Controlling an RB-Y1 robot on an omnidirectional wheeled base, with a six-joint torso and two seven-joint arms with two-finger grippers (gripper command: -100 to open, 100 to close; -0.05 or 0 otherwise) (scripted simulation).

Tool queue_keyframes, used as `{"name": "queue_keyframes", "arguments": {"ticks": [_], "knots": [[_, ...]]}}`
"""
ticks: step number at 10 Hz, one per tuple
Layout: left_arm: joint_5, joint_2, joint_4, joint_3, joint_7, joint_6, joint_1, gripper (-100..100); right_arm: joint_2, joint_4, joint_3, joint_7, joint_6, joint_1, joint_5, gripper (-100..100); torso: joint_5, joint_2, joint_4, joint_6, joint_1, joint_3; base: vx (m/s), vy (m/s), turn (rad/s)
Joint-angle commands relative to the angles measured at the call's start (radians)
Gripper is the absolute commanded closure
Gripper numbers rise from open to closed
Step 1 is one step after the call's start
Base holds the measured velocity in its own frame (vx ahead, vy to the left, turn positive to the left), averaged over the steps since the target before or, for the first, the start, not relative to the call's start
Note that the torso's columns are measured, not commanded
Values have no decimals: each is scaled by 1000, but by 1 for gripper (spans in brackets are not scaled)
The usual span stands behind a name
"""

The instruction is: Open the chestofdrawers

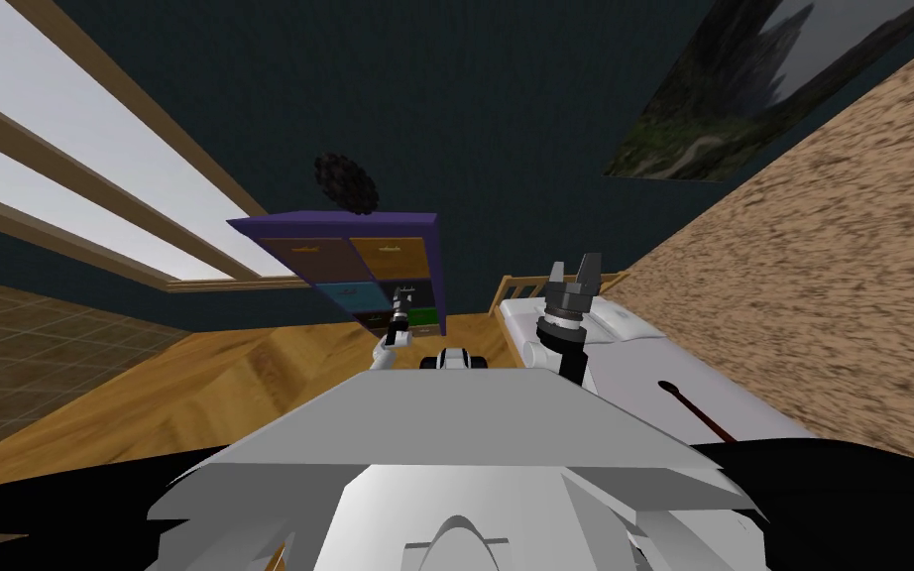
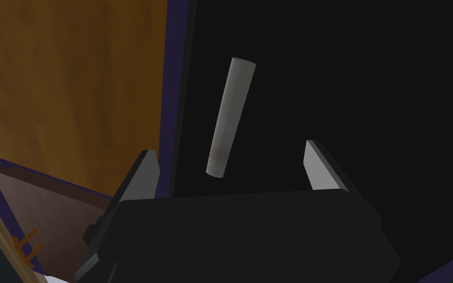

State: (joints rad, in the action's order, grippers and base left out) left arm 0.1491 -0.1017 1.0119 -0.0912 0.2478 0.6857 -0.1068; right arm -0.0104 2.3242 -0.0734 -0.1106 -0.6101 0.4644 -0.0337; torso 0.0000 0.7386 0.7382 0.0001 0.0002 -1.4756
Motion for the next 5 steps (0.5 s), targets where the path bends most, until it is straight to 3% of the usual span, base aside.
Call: {"name": "queue_keyframes", "arguments": {"ticks": [1, 3, 5], "knots": [[-11, 3, -78, -14, 2, 10, -72, -100, 0, 0, 0, 0, 0, 0, 0, 0, 0, -1, 0, 0, 0, -1, -61, -1, 78], [-11, 3, -129, -14, 2, 10, -108, -100, 0, 0, 0, 0, 0, 0, 0, 0, 0, 0, 0, 0, 0, 0, -47, 6, 17], [-20, 5, -194, -27, 4, 19, -177, -100, 0, 0, 0, 0, 0, 0, 0, 0, 0, -1, 0, 0, 0, -1, -54, 1, 62]]}}
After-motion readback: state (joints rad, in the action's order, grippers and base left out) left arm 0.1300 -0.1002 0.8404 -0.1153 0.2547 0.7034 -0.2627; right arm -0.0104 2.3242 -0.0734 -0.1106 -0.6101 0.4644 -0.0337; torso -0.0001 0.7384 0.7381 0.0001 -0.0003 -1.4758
